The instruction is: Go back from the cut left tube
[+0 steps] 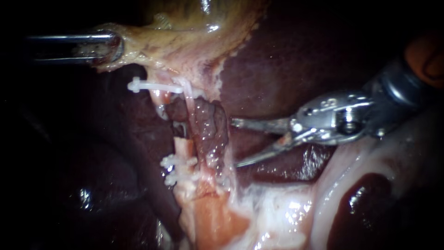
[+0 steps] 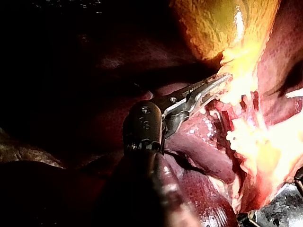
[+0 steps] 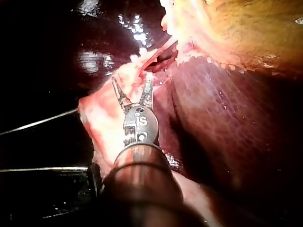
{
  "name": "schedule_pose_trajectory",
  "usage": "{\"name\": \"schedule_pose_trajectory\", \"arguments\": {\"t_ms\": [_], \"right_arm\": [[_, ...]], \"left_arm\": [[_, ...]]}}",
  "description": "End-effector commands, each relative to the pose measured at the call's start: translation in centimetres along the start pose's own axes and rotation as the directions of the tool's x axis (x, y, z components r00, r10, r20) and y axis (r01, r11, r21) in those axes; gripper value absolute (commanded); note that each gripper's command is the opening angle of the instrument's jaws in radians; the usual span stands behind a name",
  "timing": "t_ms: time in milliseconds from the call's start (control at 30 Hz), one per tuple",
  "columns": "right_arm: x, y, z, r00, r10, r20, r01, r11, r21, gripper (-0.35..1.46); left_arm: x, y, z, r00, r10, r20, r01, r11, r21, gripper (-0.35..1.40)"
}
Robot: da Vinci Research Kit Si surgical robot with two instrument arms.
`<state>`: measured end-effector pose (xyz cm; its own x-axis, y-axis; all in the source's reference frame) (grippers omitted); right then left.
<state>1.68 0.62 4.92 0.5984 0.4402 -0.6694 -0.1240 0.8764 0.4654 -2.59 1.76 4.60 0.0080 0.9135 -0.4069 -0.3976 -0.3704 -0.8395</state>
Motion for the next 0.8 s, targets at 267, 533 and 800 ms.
{"name": "schedule_pose_trajectory", "arguments": {"t_ms": [267,533,800], "right_arm": [[-0.09,0.01,-0.18,0.999,-0.018,0.038,0.020,0.999,-0.043,1.43],[-0.10,0.01,-0.19,0.999,-0.015,0.039,0.017,0.999,-0.039,1.43],[-0.11,0.01,-0.21,0.999,-0.016,0.039,0.017,0.999,-0.038,1.43]], "left_arm": [[0.00,-0.01,0.02,1.0000,-0.001,0.000,0.001,1.000,0.001,-0.35],[-0.07,-0.09,0.21,1.0000,0.005,-0.008,-0.005,1.000,0.011,-0.35],[-0.27,-0.22,0.52,0.9998,0.017,0.000,-0.017,1.000,0.012,-0.35]]}}
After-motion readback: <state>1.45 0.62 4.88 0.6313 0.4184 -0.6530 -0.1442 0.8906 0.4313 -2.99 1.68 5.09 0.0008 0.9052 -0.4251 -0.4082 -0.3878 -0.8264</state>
